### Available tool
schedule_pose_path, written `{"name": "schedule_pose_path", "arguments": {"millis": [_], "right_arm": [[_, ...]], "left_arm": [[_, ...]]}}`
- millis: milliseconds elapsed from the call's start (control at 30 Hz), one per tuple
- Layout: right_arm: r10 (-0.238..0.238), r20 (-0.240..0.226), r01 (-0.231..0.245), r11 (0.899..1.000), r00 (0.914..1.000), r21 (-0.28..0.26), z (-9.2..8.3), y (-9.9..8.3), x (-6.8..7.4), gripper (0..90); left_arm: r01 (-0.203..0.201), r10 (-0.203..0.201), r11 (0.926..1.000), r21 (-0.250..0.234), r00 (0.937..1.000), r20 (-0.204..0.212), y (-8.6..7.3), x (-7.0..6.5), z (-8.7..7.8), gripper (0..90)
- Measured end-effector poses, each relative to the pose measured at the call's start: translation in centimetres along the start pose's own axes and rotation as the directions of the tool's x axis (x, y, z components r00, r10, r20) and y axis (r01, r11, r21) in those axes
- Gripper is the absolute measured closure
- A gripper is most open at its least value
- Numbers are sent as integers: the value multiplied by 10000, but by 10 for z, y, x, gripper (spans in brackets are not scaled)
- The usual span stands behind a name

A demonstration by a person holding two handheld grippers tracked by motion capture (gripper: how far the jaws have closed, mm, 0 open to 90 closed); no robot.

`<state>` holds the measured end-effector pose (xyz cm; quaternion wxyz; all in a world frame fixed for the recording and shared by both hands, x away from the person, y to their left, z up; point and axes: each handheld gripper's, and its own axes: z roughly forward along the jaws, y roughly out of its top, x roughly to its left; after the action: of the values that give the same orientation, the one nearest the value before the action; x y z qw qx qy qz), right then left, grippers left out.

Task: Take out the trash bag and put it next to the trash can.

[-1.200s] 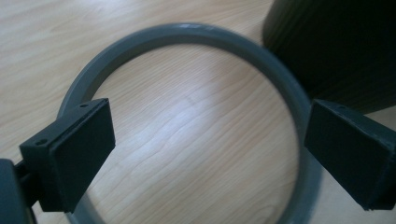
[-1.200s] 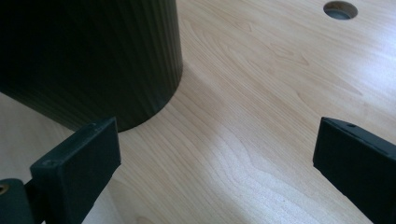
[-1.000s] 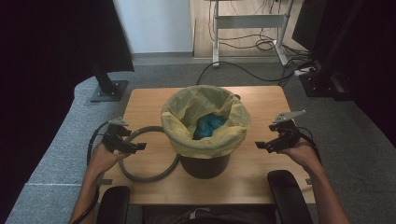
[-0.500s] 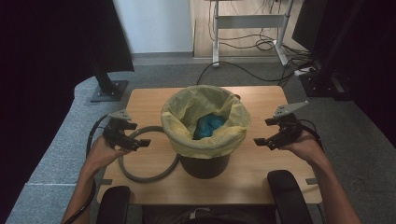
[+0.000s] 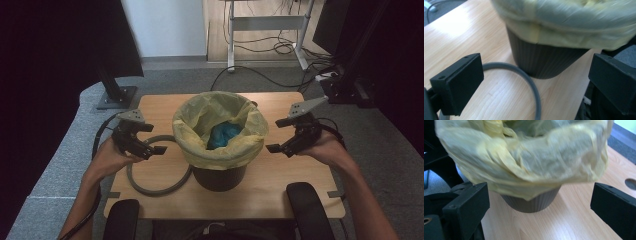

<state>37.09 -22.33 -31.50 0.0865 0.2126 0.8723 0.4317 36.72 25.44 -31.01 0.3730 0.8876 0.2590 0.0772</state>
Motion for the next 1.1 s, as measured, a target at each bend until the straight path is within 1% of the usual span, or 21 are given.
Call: {"name": "schedule_pose_path", "arguments": {"millis": [100,200,233,300,400,467,533,567,600,667,700,733,767,833,900,967,1033,1100], "right_arm": [[-208,-174,206,9997,9996,-108,-3,10,5,22],[-488,-341,485,9988,9982,-96,-4,21,10,22],[-587,-447,585,9983,9973,-55,-3,24,12,22],[-701,-632,702,9975,9955,-20,-2,30,17,22],[-910,-889,917,9958,9919,43,3,38,23,27],[-1049,-1128,1058,9944,9881,21,8,43,27,39],[-1190,-1339,1205,9927,9838,29,14,48,30,53],[-1277,-1454,1302,9915,9811,78,17,50,32,65],[-1366,-1556,1402,9900,9783,127,19,51,35,77],[-1509,-1774,1558,9877,9725,138,25,54,38,105],[-1588,-1909,1651,9861,9687,176,27,55,39,121],[-1625,-1987,1694,9854,9665,178,30,56,40,137],[-1641,-2075,1715,9850,9644,178,32,56,41,144],[-1701,-2226,1805,9832,9600,273,37,56,43,164],[-1794,-2374,1943,9801,9547,405,42,56,45,201],[-1949,-2460,2151,9749,9495,578,46,56,46,251],[-2003,-2509,2232,9725,9471,664,47,55,46,324],[-2068,-2694,2331,9700,9405,692,46,55,45,429]], "left_arm": [[-292,293,9995,152,9996,-43,8,-5,-2,0],[-392,392,9991,189,9992,-20,17,-9,-2,14],[-424,423,9990,121,9990,123,20,-11,-2,16],[-625,624,9980,9,9968,494,26,-17,-2,18],[-969,971,9953,-69,9923,769,36,-26,0,18],[-1175,1176,9931,-67,9891,881,42,-32,3,24],[-1435,1430,9896,-33,9835,1112,48,-38,7,29],[-1608,1598,9870,-20,9793,1242,51,-42,9,30],[-1709,1702,9853,-73,9749,1438,53,-45,11,32],[-1979,1979,9801,-181,9640,1777,56,-52,16,41],[-2129,2119,9770,-147,9595,1859,57,-55,18,49],[-2288,2262,9735,-73,9566,1838,59,-57,21,54],[-2382,2346,9712,-17,9552,1803,60,-58,23,61],[-2486,2435,9686,29,9509,1912,61,-60,27,101],[-2690,2605,9629,208,9470,1882,61,-62,30,145],[-2718,2599,9614,440,9486,1807,61,-64,33,173],[-2797,2665,9585,551,9478,1753,60,-66,33,262],[-2839,2700,9574,518,9445,1872,59,-66,33,339]]}}
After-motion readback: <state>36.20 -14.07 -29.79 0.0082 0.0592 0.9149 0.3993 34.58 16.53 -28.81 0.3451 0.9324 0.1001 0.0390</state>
